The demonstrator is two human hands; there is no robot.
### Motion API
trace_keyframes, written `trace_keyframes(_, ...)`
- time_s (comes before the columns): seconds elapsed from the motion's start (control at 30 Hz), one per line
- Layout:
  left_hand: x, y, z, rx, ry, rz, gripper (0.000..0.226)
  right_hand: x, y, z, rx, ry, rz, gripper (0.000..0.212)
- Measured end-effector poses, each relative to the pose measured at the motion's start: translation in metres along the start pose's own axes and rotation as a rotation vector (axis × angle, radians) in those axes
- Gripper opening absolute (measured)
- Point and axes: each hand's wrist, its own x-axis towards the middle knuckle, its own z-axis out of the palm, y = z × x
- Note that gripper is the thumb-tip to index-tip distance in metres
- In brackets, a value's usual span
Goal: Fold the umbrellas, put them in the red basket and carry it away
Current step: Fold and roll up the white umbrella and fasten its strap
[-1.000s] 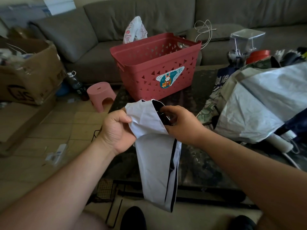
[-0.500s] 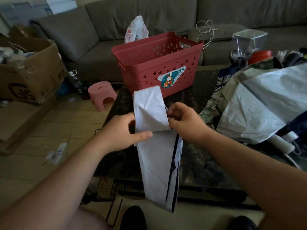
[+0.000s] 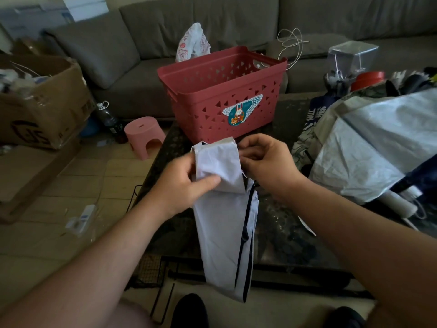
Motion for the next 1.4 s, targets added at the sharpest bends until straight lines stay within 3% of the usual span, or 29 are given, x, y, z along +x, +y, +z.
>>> trace_keyframes(0.1, 0.002, 0.000, -0.011, 0.158, 0.317, 0.201, 0.021, 0.000, 0.000, -0.001, -0.007, 0.037, 0.017, 0.021)
trace_keyframes(0.17, 0.004, -0.004, -0.014, 0.163, 0.391, 0.249, 0.042, -0.001, -0.002, 0.000, -0.022, 0.027, 0.006, 0.022)
trace_keyframes(0.27, 0.007, -0.007, -0.012, 0.309, 0.367, 0.234, 0.084, -0.004, -0.003, 0.004, -0.100, -0.036, -0.044, 0.030)
trace_keyframes(0.3, 0.008, -0.006, -0.011, 0.339, 0.356, 0.205, 0.087, -0.004, -0.003, 0.004, -0.128, -0.049, -0.064, 0.031)
trace_keyframes(0.33, 0.010, -0.005, -0.011, 0.343, 0.342, 0.180, 0.080, -0.004, -0.002, 0.004, -0.147, -0.056, -0.079, 0.031)
trace_keyframes(0.47, 0.015, -0.005, -0.014, 0.299, 0.341, 0.207, 0.015, -0.003, -0.001, 0.002, -0.153, -0.022, -0.072, 0.026)
trace_keyframes(0.57, 0.016, -0.001, -0.013, 0.250, 0.400, 0.218, 0.014, -0.003, 0.000, 0.000, -0.159, -0.009, -0.066, 0.021)
trace_keyframes(0.63, 0.020, 0.002, -0.013, 0.242, 0.400, 0.220, 0.005, -0.002, 0.001, -0.002, -0.204, -0.049, -0.115, 0.029)
trace_keyframes(0.7, 0.026, 0.007, -0.015, 0.289, 0.392, 0.246, 0.023, 0.000, 0.001, -0.002, -0.247, -0.102, -0.163, 0.037)
trace_keyframes(0.77, 0.031, 0.011, -0.014, 0.318, 0.374, 0.297, 0.033, 0.002, 0.002, -0.001, -0.294, -0.094, -0.176, 0.031)
trace_keyframes(0.93, 0.036, 0.016, -0.009, 0.229, 0.305, 0.292, 0.032, 0.009, 0.003, -0.004, -0.478, -0.014, -0.254, 0.015)
trace_keyframes(1.07, 0.034, 0.006, -0.017, 0.200, 0.120, 0.085, 0.084, 0.015, 0.004, -0.010, -0.438, -0.026, -0.191, 0.012)
trace_keyframes(1.13, 0.032, 0.002, -0.018, 0.268, 0.110, 0.034, 0.074, 0.014, 0.005, -0.009, -0.405, -0.043, -0.166, 0.012)
trace_keyframes(1.27, 0.031, -0.001, -0.018, 0.185, 0.164, 0.014, 0.024, 0.011, 0.006, -0.007, -0.391, -0.064, -0.184, 0.017)
trace_keyframes(1.4, 0.029, -0.006, -0.017, 0.060, 0.186, 0.022, 0.022, 0.007, 0.002, -0.006, -0.433, -0.115, -0.160, 0.041)
